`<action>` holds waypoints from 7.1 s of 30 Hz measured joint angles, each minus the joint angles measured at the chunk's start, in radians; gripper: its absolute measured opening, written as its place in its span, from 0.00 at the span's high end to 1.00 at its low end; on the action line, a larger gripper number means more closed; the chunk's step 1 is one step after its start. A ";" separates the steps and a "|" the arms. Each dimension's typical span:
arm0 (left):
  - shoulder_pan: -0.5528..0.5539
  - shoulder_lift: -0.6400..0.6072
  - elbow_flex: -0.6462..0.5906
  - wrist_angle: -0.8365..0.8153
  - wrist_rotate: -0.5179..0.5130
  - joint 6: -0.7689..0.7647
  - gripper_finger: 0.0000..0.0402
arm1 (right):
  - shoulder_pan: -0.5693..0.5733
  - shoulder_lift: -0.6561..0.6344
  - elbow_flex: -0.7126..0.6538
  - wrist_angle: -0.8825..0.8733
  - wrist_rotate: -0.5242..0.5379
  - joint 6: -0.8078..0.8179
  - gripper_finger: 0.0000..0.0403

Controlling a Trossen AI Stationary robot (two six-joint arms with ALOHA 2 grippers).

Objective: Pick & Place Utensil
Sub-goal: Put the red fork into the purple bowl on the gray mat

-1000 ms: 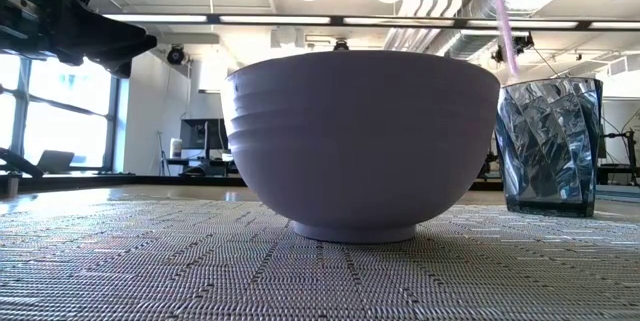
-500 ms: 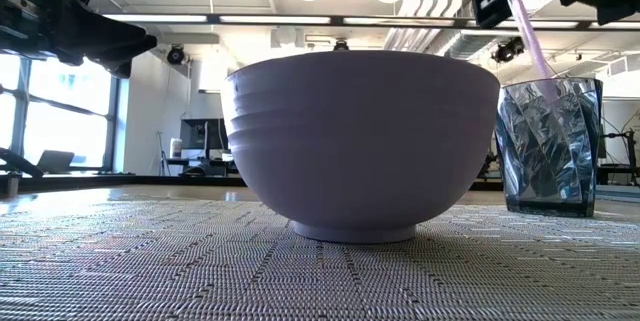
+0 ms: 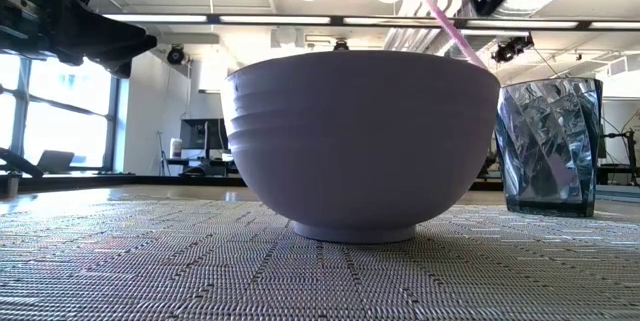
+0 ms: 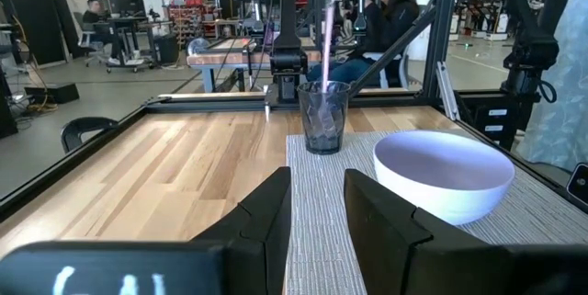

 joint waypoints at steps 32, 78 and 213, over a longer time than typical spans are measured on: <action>0.000 0.000 0.000 0.000 0.000 0.000 0.75 | -0.150 0.596 0.612 -0.003 0.113 -0.243 0.41; -0.246 0.720 0.335 0.285 0.178 -0.314 0.75 | 0.091 0.597 0.612 -0.102 0.341 -0.406 0.48; -0.688 1.736 1.005 -0.888 0.087 -2.038 0.71 | 0.507 0.580 0.548 -0.105 0.550 -0.259 0.48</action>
